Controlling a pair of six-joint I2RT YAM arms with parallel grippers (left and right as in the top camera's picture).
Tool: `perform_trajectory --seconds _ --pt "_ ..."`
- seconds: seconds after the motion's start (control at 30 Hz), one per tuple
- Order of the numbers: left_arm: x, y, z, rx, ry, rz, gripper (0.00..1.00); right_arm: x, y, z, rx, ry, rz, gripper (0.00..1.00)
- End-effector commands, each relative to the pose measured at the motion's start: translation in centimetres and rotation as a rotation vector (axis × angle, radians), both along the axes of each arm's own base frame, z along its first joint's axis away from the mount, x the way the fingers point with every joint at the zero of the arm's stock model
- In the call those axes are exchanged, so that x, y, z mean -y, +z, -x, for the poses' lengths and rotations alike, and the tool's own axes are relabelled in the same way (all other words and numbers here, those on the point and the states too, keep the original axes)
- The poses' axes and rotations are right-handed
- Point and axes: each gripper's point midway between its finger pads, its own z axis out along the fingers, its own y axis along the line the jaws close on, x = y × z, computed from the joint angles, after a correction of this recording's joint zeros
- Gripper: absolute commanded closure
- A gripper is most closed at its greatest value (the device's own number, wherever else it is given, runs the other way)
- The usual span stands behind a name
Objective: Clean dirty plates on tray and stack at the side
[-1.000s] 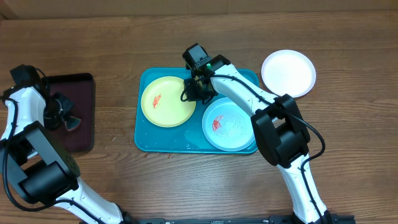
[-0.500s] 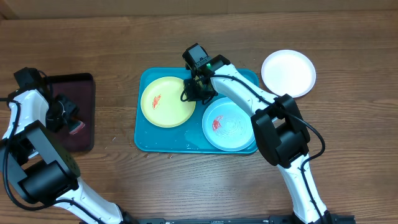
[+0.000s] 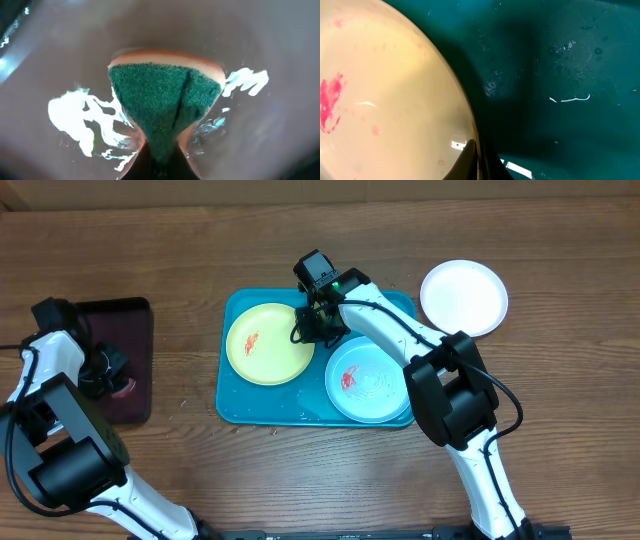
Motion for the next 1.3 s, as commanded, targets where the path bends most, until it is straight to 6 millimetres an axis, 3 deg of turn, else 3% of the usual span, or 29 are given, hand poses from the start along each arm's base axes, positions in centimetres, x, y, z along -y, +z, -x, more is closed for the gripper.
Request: perform_trajectory --seconds 0.0,0.13,0.23,0.4,0.63,0.73,0.8,0.83,0.9,1.13,1.27 --pt "-1.8 4.2 -1.6 0.048 0.003 -0.062 0.96 -0.4 -1.1 0.9 -0.017 0.017 0.022 0.96" --pt "-2.1 7.6 -3.2 0.094 -0.006 -0.055 0.96 -0.4 -1.1 0.8 -0.015 0.018 0.02 0.96" --pt "-2.0 8.0 -3.6 0.111 -0.01 -0.046 0.96 -0.5 -1.1 0.7 -0.012 0.017 0.018 0.96" --pt "-1.7 5.3 -3.2 0.101 -0.01 -0.037 0.96 -0.5 -1.1 0.7 -0.012 0.018 0.018 0.96" --pt "0.5 0.3 -2.6 0.136 -0.016 0.044 0.96 -0.5 -1.1 0.7 -0.012 0.018 0.018 0.96" --pt "0.7 -0.3 -2.3 0.135 -0.009 0.051 0.95 -0.5 -1.1 0.7 -0.013 0.018 0.019 0.96" --pt "0.7 -0.3 -2.3 0.135 -0.009 0.047 0.89 -0.5 -1.1 0.7 -0.013 0.018 0.019 0.96" --pt "0.5 -0.2 -2.4 0.137 -0.009 0.039 0.88 -0.5 -1.1 0.7 -0.012 0.018 0.019 0.96" --pt "-0.1 0.7 -3.0 0.152 -0.008 0.021 0.96 -0.5 -1.1 0.8 -0.013 0.018 0.019 0.96" --pt "-0.9 6.1 -5.2 0.193 -0.02 0.027 0.96 -0.5 -1.1 0.7 -0.012 0.017 0.018 0.96" --pt "-0.6 5.7 -5.2 0.194 -0.018 0.041 0.96 -0.5 -1.2 0.7 -0.009 0.017 0.016 0.96"
